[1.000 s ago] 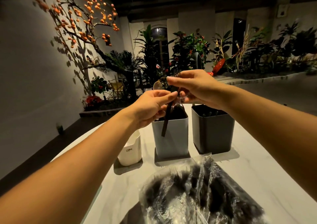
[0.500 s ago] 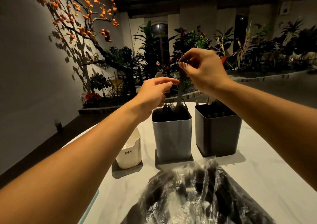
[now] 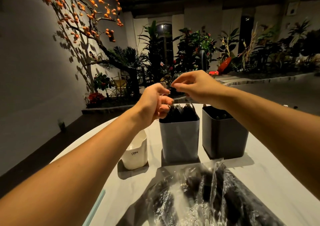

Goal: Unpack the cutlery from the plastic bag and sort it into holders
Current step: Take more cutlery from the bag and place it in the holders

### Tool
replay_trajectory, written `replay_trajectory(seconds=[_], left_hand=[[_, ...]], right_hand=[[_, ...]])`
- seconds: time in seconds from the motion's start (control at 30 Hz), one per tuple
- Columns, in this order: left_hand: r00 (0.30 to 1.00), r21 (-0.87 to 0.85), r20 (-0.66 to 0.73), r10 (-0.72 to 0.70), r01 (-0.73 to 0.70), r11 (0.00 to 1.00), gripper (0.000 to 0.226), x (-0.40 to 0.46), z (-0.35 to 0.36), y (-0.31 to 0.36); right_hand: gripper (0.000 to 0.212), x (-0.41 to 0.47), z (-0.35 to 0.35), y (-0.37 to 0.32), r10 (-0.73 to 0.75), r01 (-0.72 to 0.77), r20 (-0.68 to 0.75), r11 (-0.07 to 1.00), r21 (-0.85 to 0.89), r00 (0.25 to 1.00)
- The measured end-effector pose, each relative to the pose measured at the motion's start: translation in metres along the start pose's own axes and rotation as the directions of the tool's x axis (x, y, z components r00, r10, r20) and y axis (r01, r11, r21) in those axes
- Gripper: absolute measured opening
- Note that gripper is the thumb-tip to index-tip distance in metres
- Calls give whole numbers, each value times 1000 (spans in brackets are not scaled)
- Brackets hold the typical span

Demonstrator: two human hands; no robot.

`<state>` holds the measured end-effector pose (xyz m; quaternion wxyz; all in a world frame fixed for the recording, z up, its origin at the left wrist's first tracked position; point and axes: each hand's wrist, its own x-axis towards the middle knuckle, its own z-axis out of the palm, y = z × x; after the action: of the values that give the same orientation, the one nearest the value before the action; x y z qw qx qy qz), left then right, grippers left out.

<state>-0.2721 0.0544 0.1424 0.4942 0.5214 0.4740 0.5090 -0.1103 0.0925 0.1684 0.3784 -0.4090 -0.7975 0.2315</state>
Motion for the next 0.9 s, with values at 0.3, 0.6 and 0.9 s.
replay_trajectory(seconds=[0.3, 0.6, 0.9], left_hand=[[989, -33, 149, 22, -17, 999, 88, -33, -34, -3], [947, 282, -246, 209, -136, 950, 84, -44, -88, -15], [939, 493, -307, 155, 18, 870, 78, -34, -124, -67]], right_hand=[[12, -12, 43, -45, -84, 48, 104, 951, 306, 991], [9, 3, 107, -51, -181, 181, 15, 972, -153, 983], [8, 12, 167, -26, -84, 127, 159, 949, -288, 984]])
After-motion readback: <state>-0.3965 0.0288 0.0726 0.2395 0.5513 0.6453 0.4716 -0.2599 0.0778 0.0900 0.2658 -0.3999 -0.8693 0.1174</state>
